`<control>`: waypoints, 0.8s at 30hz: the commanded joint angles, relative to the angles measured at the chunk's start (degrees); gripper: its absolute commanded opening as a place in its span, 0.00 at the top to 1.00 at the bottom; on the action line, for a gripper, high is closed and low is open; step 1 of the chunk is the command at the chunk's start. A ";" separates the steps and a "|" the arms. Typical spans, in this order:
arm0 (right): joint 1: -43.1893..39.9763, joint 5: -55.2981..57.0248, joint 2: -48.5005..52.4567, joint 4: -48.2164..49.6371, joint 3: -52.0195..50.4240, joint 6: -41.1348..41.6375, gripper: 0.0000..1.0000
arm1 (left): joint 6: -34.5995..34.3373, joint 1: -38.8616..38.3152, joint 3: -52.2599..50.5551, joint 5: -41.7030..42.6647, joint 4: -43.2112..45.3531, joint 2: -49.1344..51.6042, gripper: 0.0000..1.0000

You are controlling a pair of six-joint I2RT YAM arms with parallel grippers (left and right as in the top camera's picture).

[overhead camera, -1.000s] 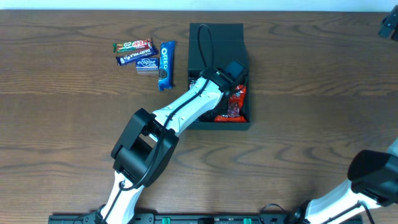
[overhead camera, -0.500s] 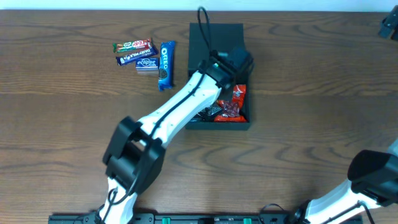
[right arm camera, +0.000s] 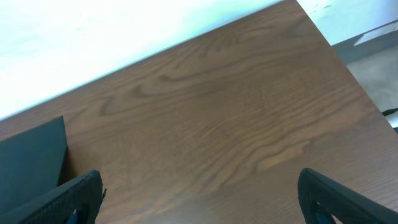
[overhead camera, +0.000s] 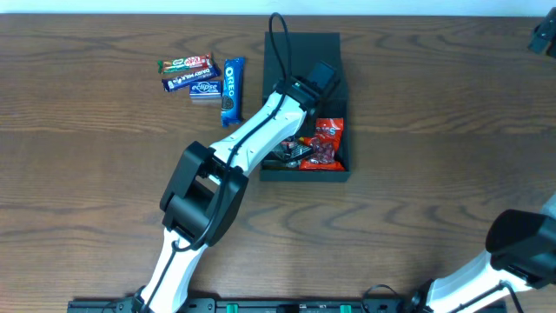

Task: Pack container
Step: 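Open the left gripper and withdraw it toward the Oreo pack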

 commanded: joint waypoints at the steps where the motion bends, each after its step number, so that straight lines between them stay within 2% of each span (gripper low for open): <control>1: -0.42 -0.44 0.50 -0.04 -0.37 0.72 0.01 | 0.85 0.04 -0.09 3.76 -0.72 2.80 0.94; 10: -0.42 -0.44 0.50 0.00 -0.37 0.72 0.01 | 1.88 0.15 1.88 1.66 -0.68 -2.03 0.94; 17: -0.42 -0.44 0.50 -0.02 -0.37 0.72 0.01 | 1.88 1.64 2.91 -16.02 0.02 -10.19 0.94; 21: -0.42 -0.44 0.50 -0.09 -0.37 0.72 0.01 | 3.02 6.93 2.86 -12.28 -0.04 -9.94 0.92; 22: -0.42 -0.44 0.50 -0.15 -0.37 0.72 0.01 | 3.39 8.52 2.86 -10.08 0.02 -9.81 0.86; 23: -0.42 -0.44 0.50 -0.22 -0.37 0.72 0.01 | 4.74 10.91 2.86 -6.78 0.66 -9.51 0.58; 24: -0.42 -0.44 0.50 -0.24 -0.37 0.72 0.01 | 6.60 12.48 2.84 -4.39 1.36 -9.25 0.36</control>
